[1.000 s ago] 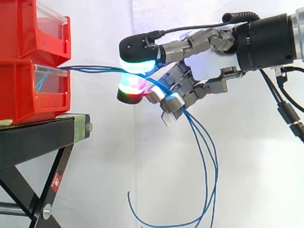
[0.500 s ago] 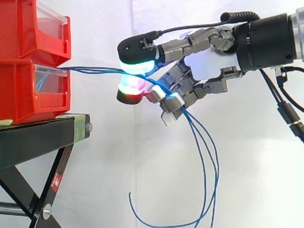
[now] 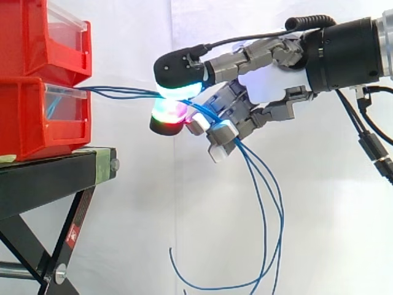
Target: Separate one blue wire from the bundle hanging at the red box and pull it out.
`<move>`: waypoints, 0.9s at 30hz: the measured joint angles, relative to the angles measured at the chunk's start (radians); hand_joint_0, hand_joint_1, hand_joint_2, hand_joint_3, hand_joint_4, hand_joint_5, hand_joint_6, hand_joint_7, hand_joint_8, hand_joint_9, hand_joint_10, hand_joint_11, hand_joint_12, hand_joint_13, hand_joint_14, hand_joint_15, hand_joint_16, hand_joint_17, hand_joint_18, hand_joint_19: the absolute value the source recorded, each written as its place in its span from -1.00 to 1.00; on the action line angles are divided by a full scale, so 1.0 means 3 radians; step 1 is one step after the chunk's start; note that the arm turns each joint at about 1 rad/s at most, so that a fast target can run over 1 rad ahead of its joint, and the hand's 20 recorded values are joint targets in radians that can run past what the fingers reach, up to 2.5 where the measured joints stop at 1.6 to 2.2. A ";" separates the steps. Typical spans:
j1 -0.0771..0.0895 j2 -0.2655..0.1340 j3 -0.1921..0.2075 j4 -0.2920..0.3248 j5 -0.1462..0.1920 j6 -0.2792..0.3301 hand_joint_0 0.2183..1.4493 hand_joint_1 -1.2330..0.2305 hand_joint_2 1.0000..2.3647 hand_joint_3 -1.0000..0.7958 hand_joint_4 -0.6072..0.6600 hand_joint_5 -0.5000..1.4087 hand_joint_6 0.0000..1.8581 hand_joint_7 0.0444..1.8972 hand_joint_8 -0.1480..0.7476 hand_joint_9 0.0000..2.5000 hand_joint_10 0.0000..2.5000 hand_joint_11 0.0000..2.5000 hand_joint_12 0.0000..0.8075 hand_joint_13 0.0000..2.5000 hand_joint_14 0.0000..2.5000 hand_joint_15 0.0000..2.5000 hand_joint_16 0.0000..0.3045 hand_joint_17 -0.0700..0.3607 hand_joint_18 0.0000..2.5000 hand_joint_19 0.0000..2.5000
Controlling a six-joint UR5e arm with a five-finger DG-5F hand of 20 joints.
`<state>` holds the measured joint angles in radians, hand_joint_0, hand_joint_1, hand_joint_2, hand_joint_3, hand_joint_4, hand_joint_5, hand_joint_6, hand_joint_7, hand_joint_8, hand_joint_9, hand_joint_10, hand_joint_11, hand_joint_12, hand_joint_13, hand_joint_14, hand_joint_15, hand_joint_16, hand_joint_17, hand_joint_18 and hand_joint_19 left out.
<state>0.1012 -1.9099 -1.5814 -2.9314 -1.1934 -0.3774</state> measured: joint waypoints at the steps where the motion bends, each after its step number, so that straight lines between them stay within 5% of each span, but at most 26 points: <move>1: 0.0000 0.0000 0.0000 0.0000 0.0000 0.0000 -0.26 -0.64 -0.97 -0.11 0.31 -0.74 0.02 0.05 0.09 -0.28 -0.99 0.00 0.07 -0.04 -0.98 -0.04 -0.61 -0.05 -0.24 -0.49; 12: 0.0000 0.0000 0.0000 0.0000 0.0000 0.0000 -0.28 -0.65 -0.97 -0.19 0.31 -0.75 0.01 0.03 0.09 -0.30 -0.99 0.01 0.07 -0.06 -0.98 -0.04 -0.60 -0.05 -0.25 -0.49; 18: 0.0000 0.0000 0.0000 0.0000 0.0000 0.0000 -0.34 -0.43 -0.97 -0.09 0.24 -0.71 0.01 0.08 0.11 -0.14 -0.99 0.01 0.06 0.00 -0.98 -0.03 -0.62 -0.06 -0.25 -0.44; 20: 0.0000 -0.0001 0.0000 0.0000 0.0000 0.0000 -0.38 -0.29 -0.98 0.03 0.26 -0.69 0.01 0.03 0.22 -0.05 -0.99 0.02 0.20 0.06 -0.99 -0.03 -0.56 0.03 -0.17 -0.44; 27: 0.0000 -0.0002 0.0000 0.0003 0.0000 0.0000 -0.41 -0.23 -0.89 0.05 0.25 -0.67 0.01 0.05 0.32 0.01 -0.99 0.01 0.34 0.10 -0.99 -0.03 -0.51 0.11 -0.11 -0.44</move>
<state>0.1013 -1.9106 -1.5814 -2.9306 -1.1934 -0.3774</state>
